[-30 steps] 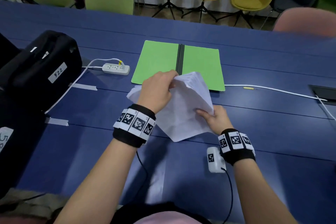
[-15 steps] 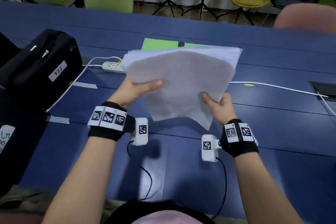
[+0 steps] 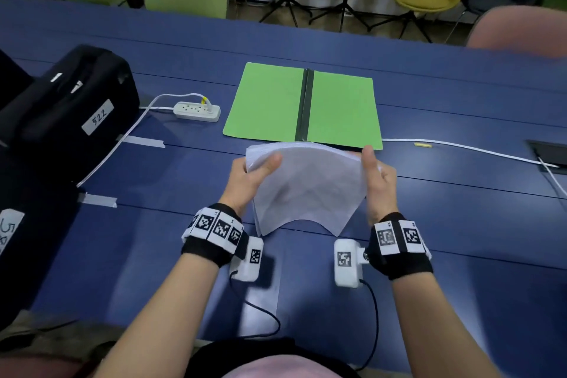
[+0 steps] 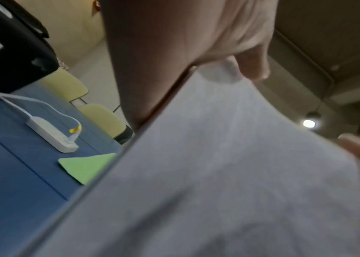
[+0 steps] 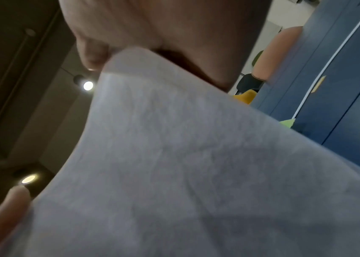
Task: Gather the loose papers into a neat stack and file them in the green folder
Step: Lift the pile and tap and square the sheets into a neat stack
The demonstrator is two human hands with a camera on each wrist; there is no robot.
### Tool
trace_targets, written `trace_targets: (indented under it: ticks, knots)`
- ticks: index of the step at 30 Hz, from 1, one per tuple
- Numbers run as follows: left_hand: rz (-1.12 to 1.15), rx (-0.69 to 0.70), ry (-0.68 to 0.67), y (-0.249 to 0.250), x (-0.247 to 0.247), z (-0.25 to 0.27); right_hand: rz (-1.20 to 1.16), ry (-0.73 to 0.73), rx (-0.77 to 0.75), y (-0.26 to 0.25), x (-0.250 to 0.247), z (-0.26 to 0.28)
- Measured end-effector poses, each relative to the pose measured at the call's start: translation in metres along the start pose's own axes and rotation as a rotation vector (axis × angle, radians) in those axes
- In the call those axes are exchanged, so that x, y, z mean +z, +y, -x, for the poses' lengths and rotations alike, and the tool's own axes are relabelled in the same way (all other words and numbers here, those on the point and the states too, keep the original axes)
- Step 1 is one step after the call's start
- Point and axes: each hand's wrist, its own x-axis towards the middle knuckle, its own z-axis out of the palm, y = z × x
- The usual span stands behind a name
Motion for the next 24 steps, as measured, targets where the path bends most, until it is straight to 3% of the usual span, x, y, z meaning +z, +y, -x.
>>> trace_targets:
  ticks: [5, 11, 14, 17, 20, 22, 24]
  knots:
    - [0.09, 0.007, 0.228, 0.005, 0.02, -0.005, 0.013, 0.123, -0.042, 0.001, 0.009, 0.0]
    - [0.092, 0.067, 0.184, 0.007, 0.022, -0.006, 0.099, -0.008, 0.014, 0.008, 0.009, 0.003]
    - [0.072, 0.103, 0.181, 0.012, 0.027, -0.01, 0.125, 0.099, 0.063, 0.0, 0.012, -0.005]
    - [0.07, 0.178, 0.218, 0.024, 0.027, -0.019, 0.101, 0.086, -0.028, -0.026, 0.012, -0.013]
    - [0.048, 0.251, 0.174, 0.034, 0.028, -0.023, 0.057, 0.088, -0.122, -0.041, 0.01, -0.013]
    - [0.007, 0.232, 0.168, 0.027, 0.031, -0.026, 0.051, 0.096, -0.106, -0.029, 0.008, -0.015]
    - [-0.027, 0.122, 0.179, 0.008, 0.031, -0.03, 0.1, 0.096, -0.004, -0.005, 0.008, -0.015]
